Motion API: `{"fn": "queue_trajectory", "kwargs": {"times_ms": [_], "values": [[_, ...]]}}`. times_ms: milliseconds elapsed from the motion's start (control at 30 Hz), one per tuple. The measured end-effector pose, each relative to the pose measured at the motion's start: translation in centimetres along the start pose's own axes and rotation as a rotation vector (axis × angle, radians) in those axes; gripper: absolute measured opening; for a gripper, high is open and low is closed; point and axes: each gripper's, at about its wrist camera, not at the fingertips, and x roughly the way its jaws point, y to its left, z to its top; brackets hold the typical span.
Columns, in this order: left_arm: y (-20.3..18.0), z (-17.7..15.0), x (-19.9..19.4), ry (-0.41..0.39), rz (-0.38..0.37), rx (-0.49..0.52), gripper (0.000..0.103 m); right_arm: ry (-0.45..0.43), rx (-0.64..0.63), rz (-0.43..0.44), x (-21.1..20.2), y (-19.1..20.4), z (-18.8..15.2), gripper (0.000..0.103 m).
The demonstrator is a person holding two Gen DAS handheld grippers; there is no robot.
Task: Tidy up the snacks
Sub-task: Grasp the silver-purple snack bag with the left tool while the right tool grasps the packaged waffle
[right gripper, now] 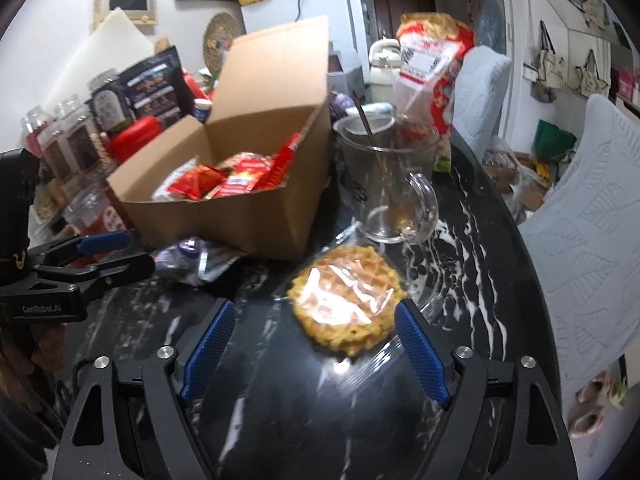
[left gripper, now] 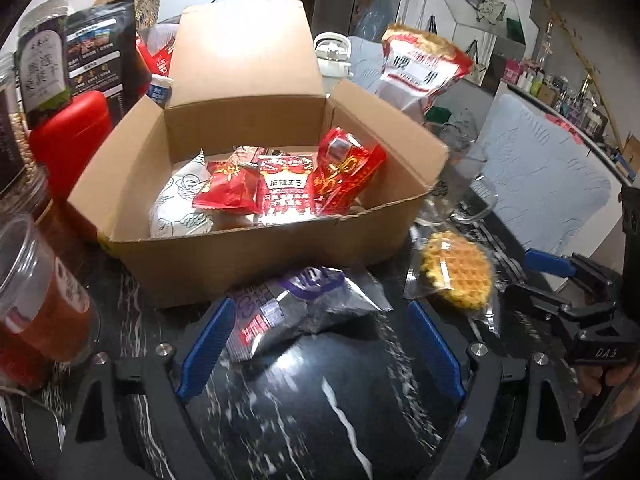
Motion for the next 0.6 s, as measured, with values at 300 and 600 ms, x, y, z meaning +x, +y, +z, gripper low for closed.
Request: {"fn": "queue_trajectory", "kwargs": {"times_ms": [300,600], "values": [[0.7,0.1,3.9,0.079,0.011,0.004,0.089,0.076,-0.02,0.025,3.8,-1.9,0.9,0.088],[-0.5,-1.7,4.6,0.153,-0.037,-0.007,0.089,0.091,-0.065,0.06,4.8,-2.7,1.4,0.091]]}}
